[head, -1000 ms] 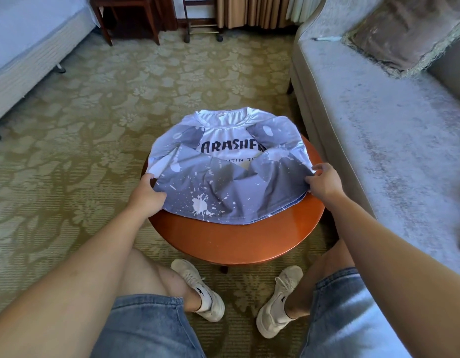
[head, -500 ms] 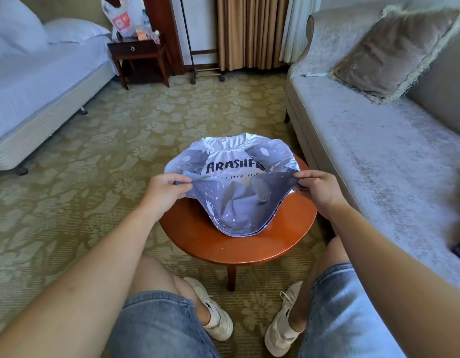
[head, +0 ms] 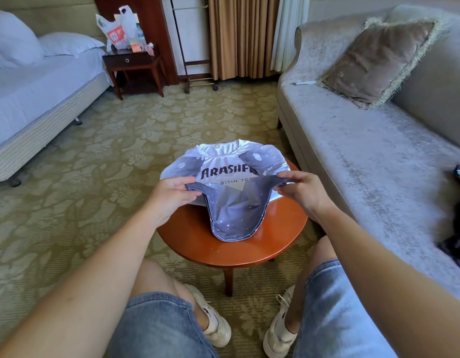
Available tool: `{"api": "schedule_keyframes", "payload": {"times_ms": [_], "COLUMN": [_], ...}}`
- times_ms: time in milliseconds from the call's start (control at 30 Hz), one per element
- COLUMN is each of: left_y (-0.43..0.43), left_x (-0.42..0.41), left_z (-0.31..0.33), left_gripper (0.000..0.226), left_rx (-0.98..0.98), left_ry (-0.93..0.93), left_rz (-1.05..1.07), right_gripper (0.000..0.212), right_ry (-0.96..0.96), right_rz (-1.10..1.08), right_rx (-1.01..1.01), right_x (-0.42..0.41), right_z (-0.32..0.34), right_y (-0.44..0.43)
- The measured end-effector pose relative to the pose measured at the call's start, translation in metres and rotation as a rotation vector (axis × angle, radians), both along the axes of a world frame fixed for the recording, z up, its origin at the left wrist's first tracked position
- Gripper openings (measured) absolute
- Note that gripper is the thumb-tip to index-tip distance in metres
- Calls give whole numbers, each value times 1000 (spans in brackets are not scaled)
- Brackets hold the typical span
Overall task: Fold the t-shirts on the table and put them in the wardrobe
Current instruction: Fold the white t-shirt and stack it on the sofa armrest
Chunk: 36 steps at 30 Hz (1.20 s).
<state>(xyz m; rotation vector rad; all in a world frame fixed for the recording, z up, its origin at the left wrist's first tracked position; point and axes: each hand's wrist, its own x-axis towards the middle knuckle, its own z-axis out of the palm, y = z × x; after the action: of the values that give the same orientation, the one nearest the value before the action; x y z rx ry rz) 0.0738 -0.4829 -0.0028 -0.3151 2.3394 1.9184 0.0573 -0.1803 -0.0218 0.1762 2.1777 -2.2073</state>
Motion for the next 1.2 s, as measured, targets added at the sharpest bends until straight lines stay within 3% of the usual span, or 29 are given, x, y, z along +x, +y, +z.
{"api": "schedule_keyframes", "payload": {"times_ms": [267,333,433,533,633,767,1000,1200], "left_y": [4,2,-1,-7,-8,-10,-22,-33], "left_x": [2,1,0,0,0,3,7,18], "left_z": [-3,-4,-3,-5,-7,-6,-5,3], "left_gripper": [19,19,31,28,17,12,25,16], "left_rx": [-16,-38,-50,-71,-195,-522,-468,-382], "left_ry": [45,42,43,48,81,263,324,329], "left_rz": [-18,-15,-18,-5,29,106,76,139], "right_gripper": [14,4,9,14,21,20,25,20], "right_ry": [39,56,82,105,127,122,161,182], "right_rz": [-10,-39,-57,-8,20,11,-74,-87], "right_rx": [148,214,262,304,316,332,384,417], "right_x": [-1,0,-2,-1,1,1,5,12], "right_z": [-11,-12,-12,-10,-9,-12,8,24], "right_y": [-9,-11,-14,-16,-18,-21,-24,-18]}}
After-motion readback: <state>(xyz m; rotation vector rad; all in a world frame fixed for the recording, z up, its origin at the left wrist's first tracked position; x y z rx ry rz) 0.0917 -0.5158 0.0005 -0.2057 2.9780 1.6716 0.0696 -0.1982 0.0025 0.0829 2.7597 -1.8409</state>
